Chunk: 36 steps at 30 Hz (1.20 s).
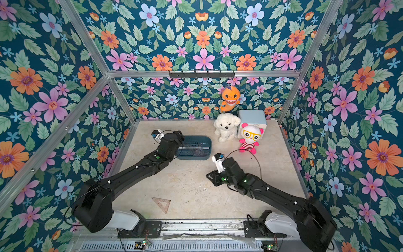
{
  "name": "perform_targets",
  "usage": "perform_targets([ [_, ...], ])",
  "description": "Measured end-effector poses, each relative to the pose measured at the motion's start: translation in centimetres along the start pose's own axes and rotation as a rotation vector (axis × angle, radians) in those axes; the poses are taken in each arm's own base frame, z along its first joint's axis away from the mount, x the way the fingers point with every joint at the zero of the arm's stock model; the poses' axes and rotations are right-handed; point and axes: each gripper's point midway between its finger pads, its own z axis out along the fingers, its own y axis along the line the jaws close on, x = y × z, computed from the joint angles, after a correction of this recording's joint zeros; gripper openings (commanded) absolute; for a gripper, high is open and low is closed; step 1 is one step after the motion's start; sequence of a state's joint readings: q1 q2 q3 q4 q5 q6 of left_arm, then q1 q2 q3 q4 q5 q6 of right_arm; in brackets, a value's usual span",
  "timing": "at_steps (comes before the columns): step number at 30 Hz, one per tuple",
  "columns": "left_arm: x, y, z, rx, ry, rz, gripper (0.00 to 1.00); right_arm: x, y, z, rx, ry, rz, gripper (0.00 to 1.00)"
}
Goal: Put the scattered rulers into the storage box
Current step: Place the ruler in the storage box, then pick up the ruler from the center of the board.
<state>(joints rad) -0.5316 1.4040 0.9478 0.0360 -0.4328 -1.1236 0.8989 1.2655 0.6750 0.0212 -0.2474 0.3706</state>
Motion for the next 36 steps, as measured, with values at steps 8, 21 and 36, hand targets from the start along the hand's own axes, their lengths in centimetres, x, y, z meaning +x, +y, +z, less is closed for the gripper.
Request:
perform_targets([
  [8,-5.5,10.7,0.8,-0.29,0.041,0.044,0.87,2.3,8.9,11.8,-0.007,0.156,-0.343,0.72],
  [21,-9.0,16.2,0.4,-0.364,0.121,-0.002,0.9,7.4,13.6,21.9,0.003,0.309,-0.705,0.92],
  [36,-6.1,17.3,1.8,-0.307,0.278,-0.034,0.88,7.0,10.2,21.0,0.139,0.234,-0.778,0.68],
])
